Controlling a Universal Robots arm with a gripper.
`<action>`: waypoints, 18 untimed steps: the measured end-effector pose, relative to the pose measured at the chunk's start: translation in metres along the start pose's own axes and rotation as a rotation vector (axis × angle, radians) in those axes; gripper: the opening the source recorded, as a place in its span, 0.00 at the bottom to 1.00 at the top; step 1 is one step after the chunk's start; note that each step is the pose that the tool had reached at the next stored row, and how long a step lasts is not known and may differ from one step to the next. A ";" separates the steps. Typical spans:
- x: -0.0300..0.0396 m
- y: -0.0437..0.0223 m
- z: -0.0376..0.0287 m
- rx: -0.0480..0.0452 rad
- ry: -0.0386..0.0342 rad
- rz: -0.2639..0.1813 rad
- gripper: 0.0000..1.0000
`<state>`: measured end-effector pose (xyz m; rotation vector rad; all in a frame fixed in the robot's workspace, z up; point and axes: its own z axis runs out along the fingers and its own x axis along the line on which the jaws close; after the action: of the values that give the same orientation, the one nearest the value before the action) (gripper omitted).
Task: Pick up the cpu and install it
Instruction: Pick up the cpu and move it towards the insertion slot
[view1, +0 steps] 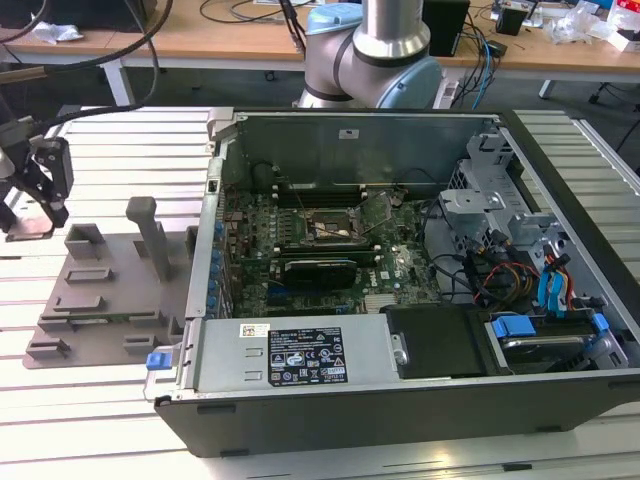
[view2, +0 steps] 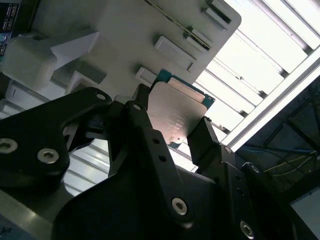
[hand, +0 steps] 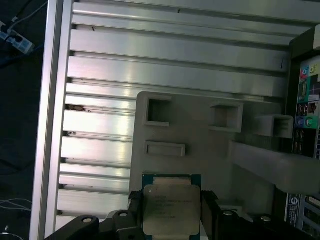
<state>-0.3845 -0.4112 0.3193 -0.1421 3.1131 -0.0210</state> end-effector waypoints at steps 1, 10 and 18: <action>-0.0001 0.0000 -0.0022 0.0000 0.0001 0.000 0.55; -0.0005 -0.0003 -0.0198 0.0004 0.0001 0.000 0.55; -0.0010 -0.0006 -0.0414 0.0006 0.0001 0.000 0.55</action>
<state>-0.3846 -0.4112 0.3608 -0.1421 3.1131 -0.0219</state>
